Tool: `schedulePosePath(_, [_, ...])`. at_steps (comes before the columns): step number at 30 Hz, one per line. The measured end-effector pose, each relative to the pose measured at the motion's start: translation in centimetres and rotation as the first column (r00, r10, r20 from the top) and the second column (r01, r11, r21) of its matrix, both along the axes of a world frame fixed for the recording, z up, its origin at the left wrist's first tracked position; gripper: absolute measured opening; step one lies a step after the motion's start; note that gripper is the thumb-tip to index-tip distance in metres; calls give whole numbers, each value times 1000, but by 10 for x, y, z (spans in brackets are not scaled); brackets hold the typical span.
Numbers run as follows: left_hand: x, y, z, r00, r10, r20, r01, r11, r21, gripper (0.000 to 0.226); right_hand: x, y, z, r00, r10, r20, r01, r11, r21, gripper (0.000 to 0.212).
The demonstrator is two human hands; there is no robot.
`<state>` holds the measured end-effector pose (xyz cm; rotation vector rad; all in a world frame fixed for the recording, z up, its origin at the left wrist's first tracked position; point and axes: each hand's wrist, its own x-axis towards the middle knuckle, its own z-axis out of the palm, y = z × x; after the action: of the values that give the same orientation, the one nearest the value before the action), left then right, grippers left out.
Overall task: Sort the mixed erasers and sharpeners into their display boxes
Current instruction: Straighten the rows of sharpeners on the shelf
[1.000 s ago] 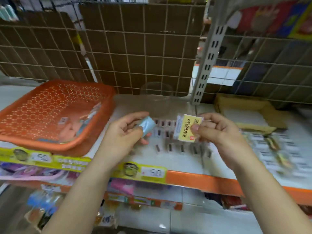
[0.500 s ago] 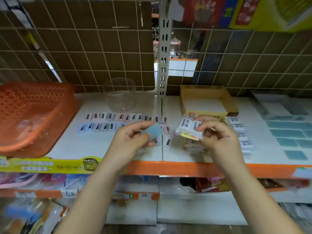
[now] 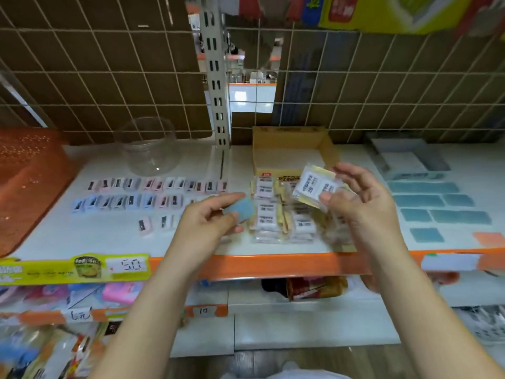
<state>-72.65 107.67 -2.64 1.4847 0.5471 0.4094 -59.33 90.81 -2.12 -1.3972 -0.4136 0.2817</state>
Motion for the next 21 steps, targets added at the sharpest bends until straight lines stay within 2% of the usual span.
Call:
schedulePosePath(2, [9, -10, 0, 999, 29, 21, -29, 1000, -12, 34, 12, -9, 0, 999, 16, -32, -16, 1000, -3, 50])
schedulePosePath(6, [26, -31, -3, 992, 121, 38, -119, 992, -50, 36, 35, -24, 4, 994, 99, -52, -101, 995, -24, 41])
schedulePosePath(11, [36, -47, -7, 971, 231, 60, -225, 970, -88, 32, 61, -41, 5, 966, 244, -90, -250, 966, -67, 54])
schedulePosePath(13, [36, -48, -7, 965, 256, 53, -251, 965, -82, 32, 67, -43, 7, 949, 301, -92, -310, 944, -114, 47])
schedulePosePath(17, [35, -45, -6, 958, 278, 63, -274, 960, -62, 34, 75, -36, 16, 947, 321, -3, -314, 922, -227, 28])
schedulePosePath(21, [34, -39, -3, 966, 250, 64, -249, 968, -33, 34, 86, -26, 18, 942, 324, 88, -280, 903, -327, 28])
